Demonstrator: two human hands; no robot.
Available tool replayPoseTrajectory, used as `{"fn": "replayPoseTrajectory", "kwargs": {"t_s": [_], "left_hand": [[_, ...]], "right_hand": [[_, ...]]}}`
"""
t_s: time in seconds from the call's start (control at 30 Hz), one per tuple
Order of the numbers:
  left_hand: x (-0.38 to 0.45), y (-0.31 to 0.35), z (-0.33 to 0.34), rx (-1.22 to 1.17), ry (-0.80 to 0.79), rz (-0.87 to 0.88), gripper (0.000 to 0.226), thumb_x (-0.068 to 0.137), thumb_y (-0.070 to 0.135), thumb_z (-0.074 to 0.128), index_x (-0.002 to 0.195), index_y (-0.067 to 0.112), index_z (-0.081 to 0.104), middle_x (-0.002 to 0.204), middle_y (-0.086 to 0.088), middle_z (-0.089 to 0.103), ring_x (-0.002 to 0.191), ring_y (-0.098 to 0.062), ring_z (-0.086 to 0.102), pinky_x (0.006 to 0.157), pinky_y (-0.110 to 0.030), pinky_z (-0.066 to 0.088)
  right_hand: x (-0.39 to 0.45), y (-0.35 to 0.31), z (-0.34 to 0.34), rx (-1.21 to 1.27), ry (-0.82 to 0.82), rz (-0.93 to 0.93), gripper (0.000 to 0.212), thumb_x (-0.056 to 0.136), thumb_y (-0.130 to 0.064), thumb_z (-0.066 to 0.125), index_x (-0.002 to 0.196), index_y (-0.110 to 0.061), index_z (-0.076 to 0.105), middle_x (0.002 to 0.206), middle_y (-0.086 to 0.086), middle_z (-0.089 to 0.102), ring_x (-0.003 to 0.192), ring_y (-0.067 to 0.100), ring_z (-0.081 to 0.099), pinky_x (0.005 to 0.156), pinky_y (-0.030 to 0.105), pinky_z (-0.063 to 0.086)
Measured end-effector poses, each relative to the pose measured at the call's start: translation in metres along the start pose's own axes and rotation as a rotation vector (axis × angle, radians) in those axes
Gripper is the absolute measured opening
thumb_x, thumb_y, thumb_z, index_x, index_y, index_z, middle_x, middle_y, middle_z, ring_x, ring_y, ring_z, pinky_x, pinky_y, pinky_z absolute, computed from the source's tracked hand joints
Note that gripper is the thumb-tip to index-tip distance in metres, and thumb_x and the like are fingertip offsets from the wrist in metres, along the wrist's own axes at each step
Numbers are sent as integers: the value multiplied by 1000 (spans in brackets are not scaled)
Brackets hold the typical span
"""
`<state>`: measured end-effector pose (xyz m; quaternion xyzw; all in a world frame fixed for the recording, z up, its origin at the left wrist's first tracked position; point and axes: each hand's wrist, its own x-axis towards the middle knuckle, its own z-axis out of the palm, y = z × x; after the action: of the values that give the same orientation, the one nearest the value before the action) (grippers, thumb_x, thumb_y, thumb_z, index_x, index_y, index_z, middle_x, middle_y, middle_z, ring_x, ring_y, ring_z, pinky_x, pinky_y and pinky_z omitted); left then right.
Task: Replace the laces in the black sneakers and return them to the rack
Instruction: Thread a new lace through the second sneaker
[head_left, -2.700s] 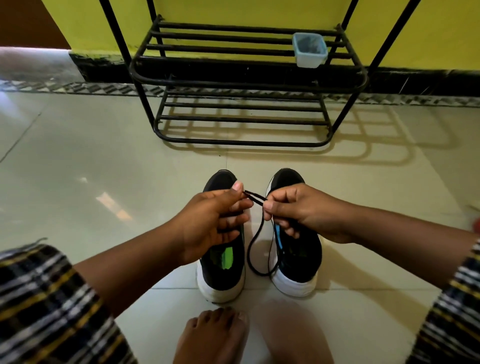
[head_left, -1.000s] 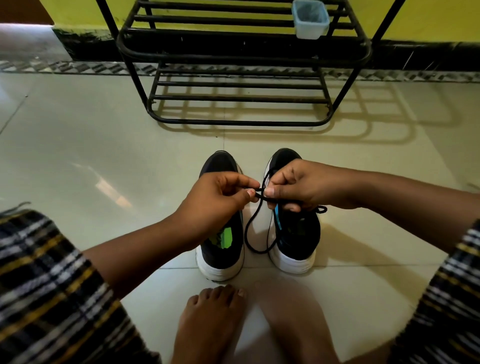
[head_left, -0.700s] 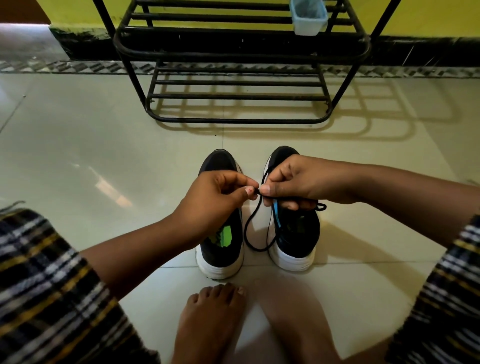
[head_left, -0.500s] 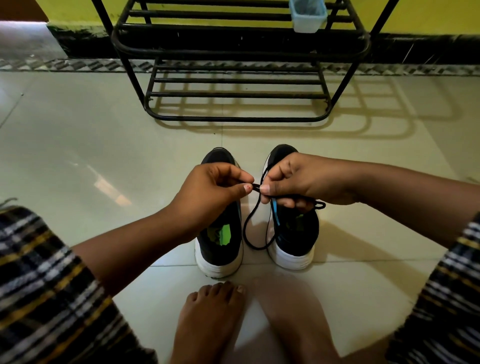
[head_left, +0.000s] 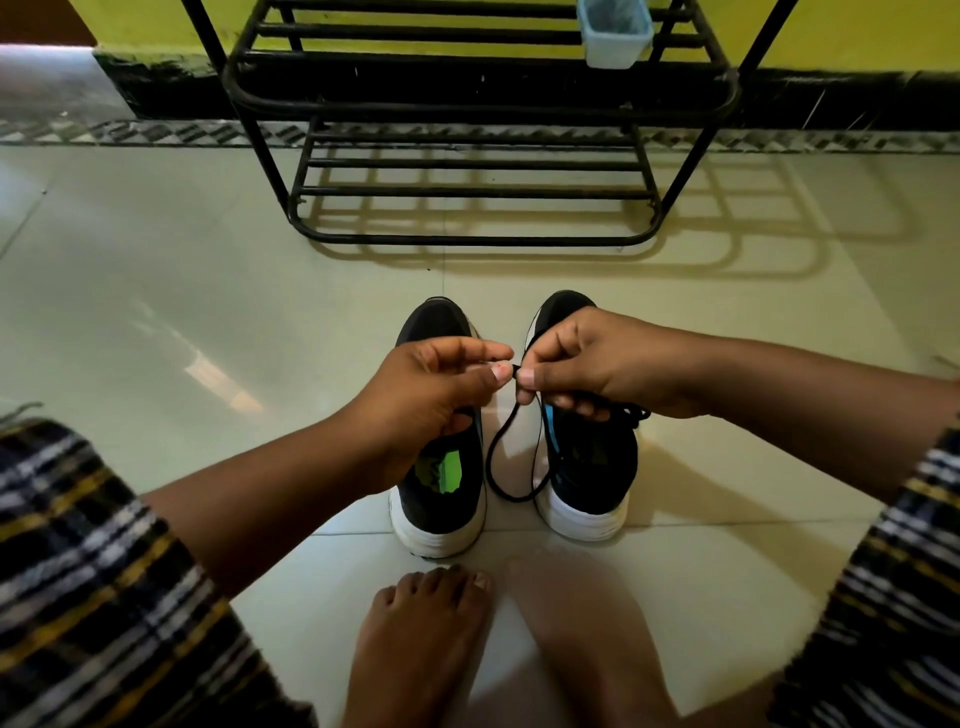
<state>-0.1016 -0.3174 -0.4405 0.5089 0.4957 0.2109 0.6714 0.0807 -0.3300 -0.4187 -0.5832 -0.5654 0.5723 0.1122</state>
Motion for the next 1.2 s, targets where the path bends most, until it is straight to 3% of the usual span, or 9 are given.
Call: {"fn": "replayPoseTrajectory", "kwargs": {"t_s": [0.27,0.47,0.57,0.7,0.83,1.0,1.1,1.2], "left_hand": [[5,-6,-2,16,47,28,10,92,17,57,89,17,66,77,4,66,74,-6,60,67,-22,46],[14,1,-18,-22,119,145,15,93,10,53,83,15,63,71,3,67,74,-7,64,67,-17,52],[25,16,-41,-9,212,260,16,94,9,51,83,16,61,78,-1,66,77,-8,65,70,-21,51],[30,23,-50,33,251,362,14,94,9,52,83,15,60,81,2,66,86,-11,67,78,-27,55],[31,17,-44,33,185,332,15,92,9,54,79,14,60,75,9,67,90,-17,68,86,-38,56],[31,14,-51,-59,288,307,15,93,10,53,80,11,59,82,-3,66,83,-14,70,88,-42,55],[20,12,-45,63,333,387,14,92,10,56,80,13,62,82,-4,71,82,-15,70,82,-34,56],[12,19,-25,203,294,463,15,89,12,61,77,20,65,77,5,69,76,-5,65,73,-20,51]], "right_hand": [[1,3,0,35,-2,1,22,96,-21,51,87,-8,67,57,-2,47,46,9,41,42,20,37],[2,4,-14,-28,124,-63,20,94,-19,55,82,-13,69,54,-6,50,42,1,40,41,14,32],[3,-3,-35,-18,273,-89,17,94,-18,54,85,-14,68,47,-15,54,40,-6,44,42,10,33],[0,6,-66,-5,382,-87,17,94,-14,54,85,-9,67,42,-11,46,38,0,35,38,12,26],[-4,28,-82,30,469,-48,19,91,-13,57,77,-11,69,49,-5,36,39,5,25,42,18,18],[1,24,-70,28,467,-91,14,89,-14,61,80,-9,71,48,-8,44,44,5,32,45,22,25],[-1,12,-59,-68,301,-54,11,85,-14,66,95,-12,71,76,-1,67,68,8,59,57,14,42],[1,-2,-44,-160,221,-60,46,80,-25,72,123,-18,59,114,-3,65,104,6,59,79,12,44]]}}
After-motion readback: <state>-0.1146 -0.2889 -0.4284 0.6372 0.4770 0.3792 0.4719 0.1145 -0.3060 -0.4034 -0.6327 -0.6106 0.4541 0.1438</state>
